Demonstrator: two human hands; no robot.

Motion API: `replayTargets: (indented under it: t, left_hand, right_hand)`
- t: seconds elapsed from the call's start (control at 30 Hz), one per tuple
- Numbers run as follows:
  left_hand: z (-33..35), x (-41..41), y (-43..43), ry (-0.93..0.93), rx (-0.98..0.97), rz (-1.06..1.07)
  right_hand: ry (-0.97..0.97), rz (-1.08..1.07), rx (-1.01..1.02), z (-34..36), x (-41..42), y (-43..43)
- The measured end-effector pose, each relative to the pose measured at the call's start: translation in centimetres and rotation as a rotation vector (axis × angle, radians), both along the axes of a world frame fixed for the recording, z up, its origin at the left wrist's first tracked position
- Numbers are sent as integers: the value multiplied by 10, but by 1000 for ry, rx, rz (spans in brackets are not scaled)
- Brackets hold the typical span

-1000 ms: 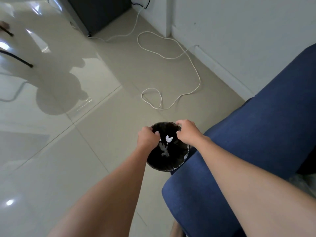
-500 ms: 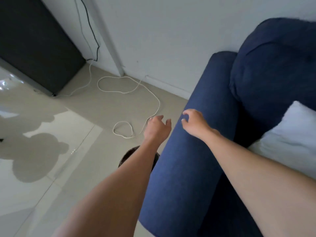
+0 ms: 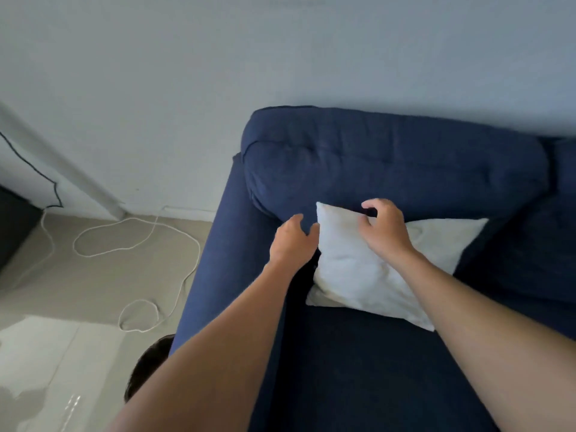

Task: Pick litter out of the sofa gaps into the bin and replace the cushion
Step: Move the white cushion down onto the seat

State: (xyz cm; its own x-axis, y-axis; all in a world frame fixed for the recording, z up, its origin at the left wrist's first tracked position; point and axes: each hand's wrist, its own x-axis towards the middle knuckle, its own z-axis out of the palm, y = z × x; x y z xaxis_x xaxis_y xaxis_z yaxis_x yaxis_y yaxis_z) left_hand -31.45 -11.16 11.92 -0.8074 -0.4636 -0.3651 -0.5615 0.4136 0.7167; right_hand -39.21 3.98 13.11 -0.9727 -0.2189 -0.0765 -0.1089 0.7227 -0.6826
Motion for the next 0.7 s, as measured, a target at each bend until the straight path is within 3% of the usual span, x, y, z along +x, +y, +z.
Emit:
replayTargets:
  t: [0.27,0.5,0.6,0.7]
  left_hand:
    - [-36,-40,81,3,-67,25]
    - [-68,-75,95,53,95,387]
    - [-80,-77,96,-19,264,482]
    - [-83,-74,102,-50,287,487]
  right_hand:
    - [34,-309,132,-54,-19,115]
    - [-283,-668,-280,-81,-58,158]
    - [-546,-665,-479,-95,-65,169]
    - [-593,-582,-543,-106,-61,174]
